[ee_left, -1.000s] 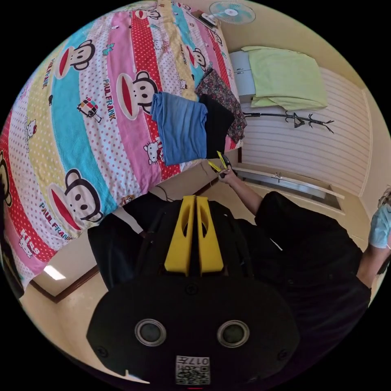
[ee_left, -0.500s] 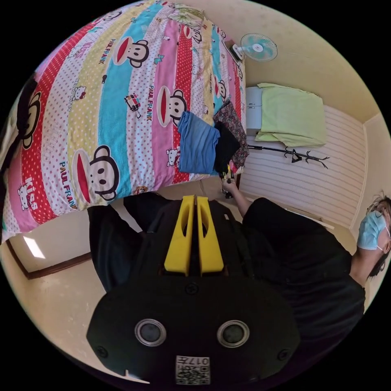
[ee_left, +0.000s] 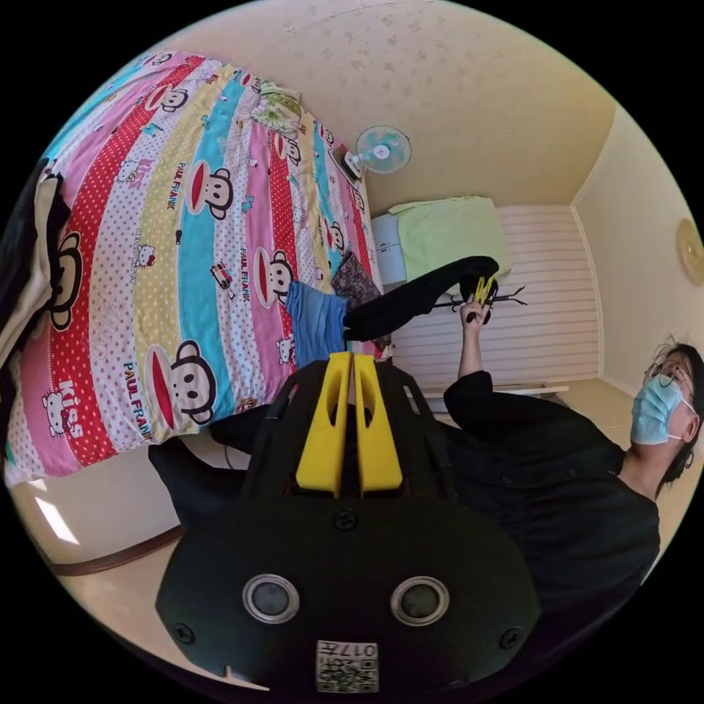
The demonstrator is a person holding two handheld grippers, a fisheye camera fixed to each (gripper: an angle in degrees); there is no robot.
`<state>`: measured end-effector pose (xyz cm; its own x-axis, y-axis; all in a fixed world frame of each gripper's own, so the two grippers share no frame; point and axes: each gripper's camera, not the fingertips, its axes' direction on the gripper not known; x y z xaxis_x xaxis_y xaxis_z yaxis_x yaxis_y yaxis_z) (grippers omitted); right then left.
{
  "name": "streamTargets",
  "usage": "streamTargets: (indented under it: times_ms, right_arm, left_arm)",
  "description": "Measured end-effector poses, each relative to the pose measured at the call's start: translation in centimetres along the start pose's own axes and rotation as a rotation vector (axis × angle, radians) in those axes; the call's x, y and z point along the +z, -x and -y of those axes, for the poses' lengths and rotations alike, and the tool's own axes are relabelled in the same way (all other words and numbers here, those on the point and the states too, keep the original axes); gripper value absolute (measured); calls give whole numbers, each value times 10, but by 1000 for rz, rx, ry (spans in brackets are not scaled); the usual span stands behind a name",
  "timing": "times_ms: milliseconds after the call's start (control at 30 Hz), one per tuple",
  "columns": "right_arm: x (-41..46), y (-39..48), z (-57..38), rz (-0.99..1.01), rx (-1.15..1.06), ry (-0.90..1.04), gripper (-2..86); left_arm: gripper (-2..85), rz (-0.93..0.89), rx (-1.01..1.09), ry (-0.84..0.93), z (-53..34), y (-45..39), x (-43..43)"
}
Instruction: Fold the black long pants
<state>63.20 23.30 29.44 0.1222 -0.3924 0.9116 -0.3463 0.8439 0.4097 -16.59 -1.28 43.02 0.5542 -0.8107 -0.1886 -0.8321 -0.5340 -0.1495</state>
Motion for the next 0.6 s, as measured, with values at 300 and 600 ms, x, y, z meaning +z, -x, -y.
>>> streamTargets:
  times_ms: [300,600]
  right_arm:
    - [283,-47,-104,56,140,974,6]
    - [386,-155,-299,-39,523,1363,26]
  left_arm:
    - [11,15,1,-137,-28,15,-18]
    - [49,182,-77,-79,-13,5,0]
